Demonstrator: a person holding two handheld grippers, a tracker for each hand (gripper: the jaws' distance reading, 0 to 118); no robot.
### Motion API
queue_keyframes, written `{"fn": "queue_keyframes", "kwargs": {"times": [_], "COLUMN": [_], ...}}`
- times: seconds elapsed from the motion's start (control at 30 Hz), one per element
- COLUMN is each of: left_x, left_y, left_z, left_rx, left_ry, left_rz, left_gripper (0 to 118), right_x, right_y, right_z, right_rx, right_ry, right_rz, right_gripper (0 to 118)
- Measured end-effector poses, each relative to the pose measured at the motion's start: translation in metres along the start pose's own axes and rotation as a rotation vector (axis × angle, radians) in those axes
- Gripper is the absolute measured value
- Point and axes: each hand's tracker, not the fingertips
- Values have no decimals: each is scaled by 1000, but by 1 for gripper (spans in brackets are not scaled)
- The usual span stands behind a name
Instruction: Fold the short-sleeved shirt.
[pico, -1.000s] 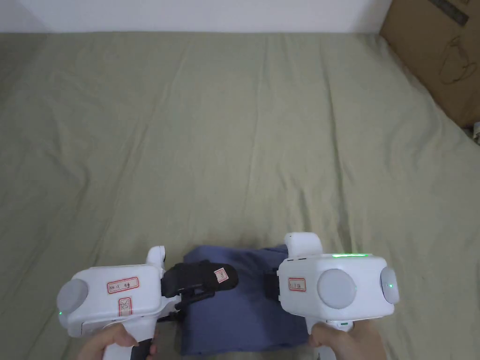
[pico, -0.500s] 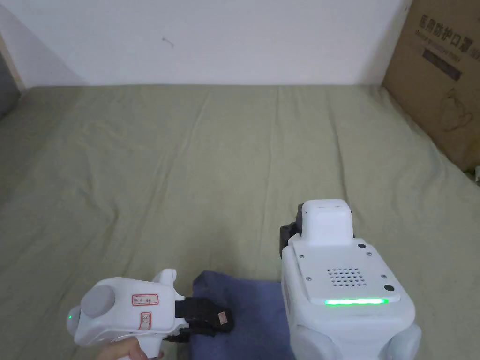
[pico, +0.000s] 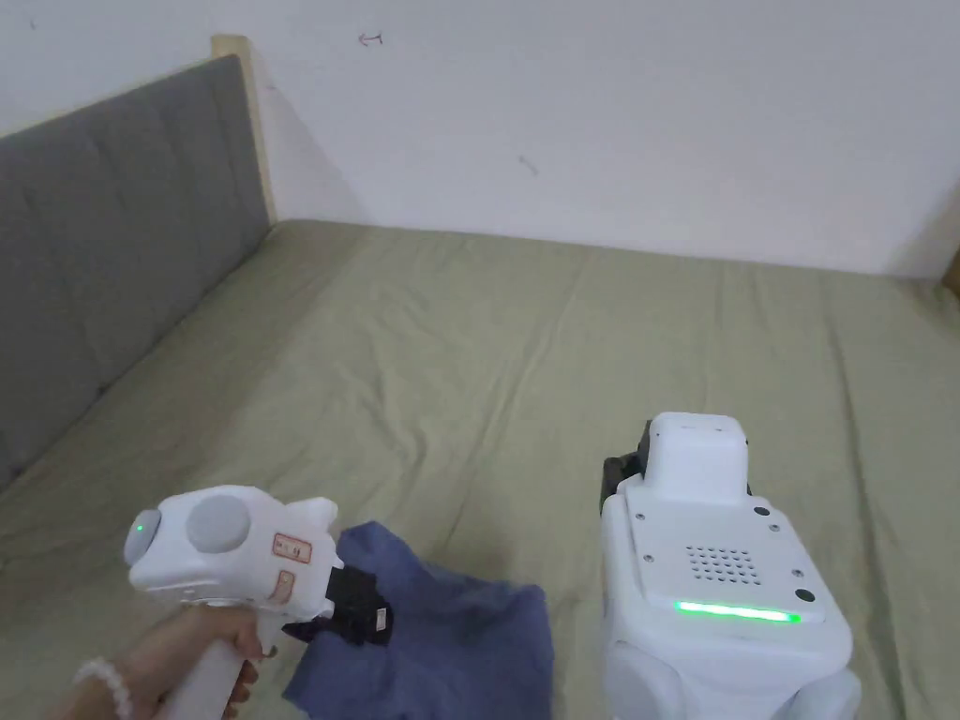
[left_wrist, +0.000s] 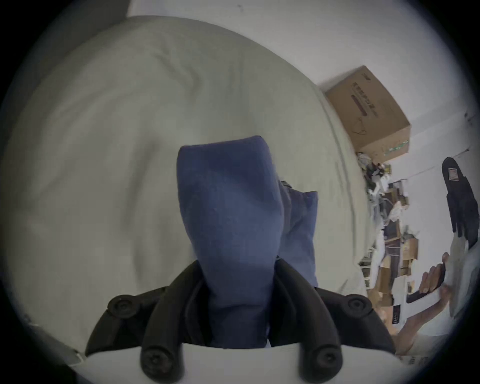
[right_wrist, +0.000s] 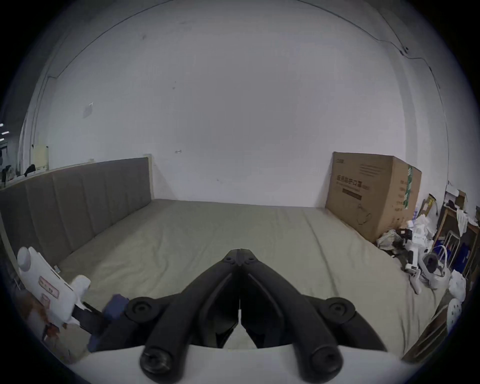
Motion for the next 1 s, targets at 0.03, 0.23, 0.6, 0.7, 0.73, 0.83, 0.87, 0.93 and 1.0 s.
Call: {"fn": "queue_keyframes", "kwargs": {"times": [0.03, 0.23, 0.6, 0.7, 0.73, 0.83, 0.87, 0.93, 1.0], "left_x": [-13, -79, -138, -139, -133, -115, -109, -92, -70], "left_y": [0, 1, -4, -9, -10, -16, -15, -20, -31], "left_z": [9, 49, 70, 67, 71, 83, 87, 94, 99], "left_rx": [6, 7, 69, 102, 117, 236, 273, 302, 377], "left_ry": [42, 325, 707, 729, 711, 673, 687, 645, 568], "left_rz": [4, -33, -184, -182, -166, -133, -118, -102, -88], "left_gripper": [24, 24, 46, 106, 106, 109, 110, 109, 91], "right_x": [-10, -67, -125, -125, -124, -116, -113, -105, -95], "right_y": [0, 1, -2, -8, -9, -12, -14, -14, -15], "right_z": [-2, -18, -32, -31, -32, -33, -34, -34, -33], "right_rx": [-11, -17, -51, -63, -70, -87, -94, -112, -123], "right_ry": [24, 64, 127, 132, 135, 134, 130, 131, 124], "right_rz": [0, 36, 36, 47, 46, 37, 34, 32, 34], "right_gripper": [1, 1, 1, 1, 1, 1, 1, 1, 1]}}
